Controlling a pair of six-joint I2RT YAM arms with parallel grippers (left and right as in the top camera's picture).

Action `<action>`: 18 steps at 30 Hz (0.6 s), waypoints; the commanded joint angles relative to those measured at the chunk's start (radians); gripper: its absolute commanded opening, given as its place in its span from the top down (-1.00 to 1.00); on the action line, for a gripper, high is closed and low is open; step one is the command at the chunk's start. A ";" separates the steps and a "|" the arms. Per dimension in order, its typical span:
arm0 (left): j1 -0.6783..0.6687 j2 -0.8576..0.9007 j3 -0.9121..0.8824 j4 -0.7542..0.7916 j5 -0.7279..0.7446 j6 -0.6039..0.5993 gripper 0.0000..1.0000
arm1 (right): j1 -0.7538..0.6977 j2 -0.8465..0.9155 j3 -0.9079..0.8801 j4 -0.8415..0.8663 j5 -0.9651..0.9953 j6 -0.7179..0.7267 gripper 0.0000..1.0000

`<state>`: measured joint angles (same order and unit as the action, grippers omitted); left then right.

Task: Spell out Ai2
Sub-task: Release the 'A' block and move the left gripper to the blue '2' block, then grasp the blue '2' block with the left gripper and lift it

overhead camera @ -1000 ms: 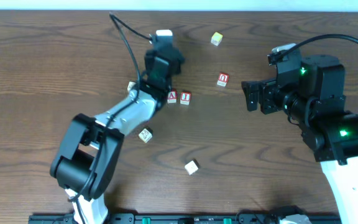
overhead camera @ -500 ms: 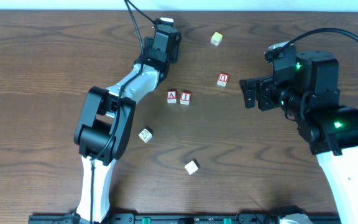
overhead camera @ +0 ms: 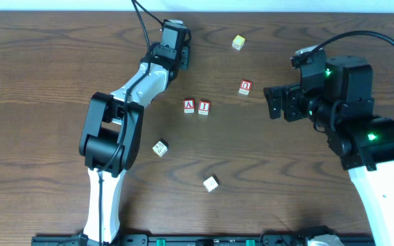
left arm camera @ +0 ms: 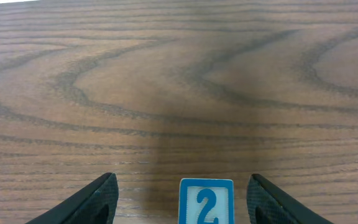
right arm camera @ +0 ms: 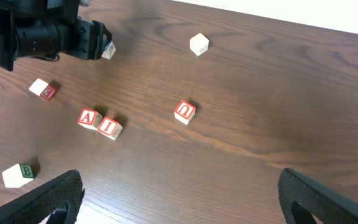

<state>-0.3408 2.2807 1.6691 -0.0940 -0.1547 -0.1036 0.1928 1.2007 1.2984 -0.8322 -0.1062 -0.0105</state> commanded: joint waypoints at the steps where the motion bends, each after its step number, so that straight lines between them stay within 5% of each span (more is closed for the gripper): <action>1: -0.002 0.025 0.018 -0.004 0.026 -0.013 -0.34 | -0.005 0.002 -0.004 0.001 0.004 0.013 -0.99; 18: 0.000 0.071 0.018 -0.013 0.045 -0.037 -0.30 | -0.005 0.002 -0.004 -0.010 0.005 0.013 -0.99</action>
<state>-0.3431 2.3211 1.6691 -0.1108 -0.1074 -0.1310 0.1928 1.2007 1.2984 -0.8406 -0.1043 -0.0105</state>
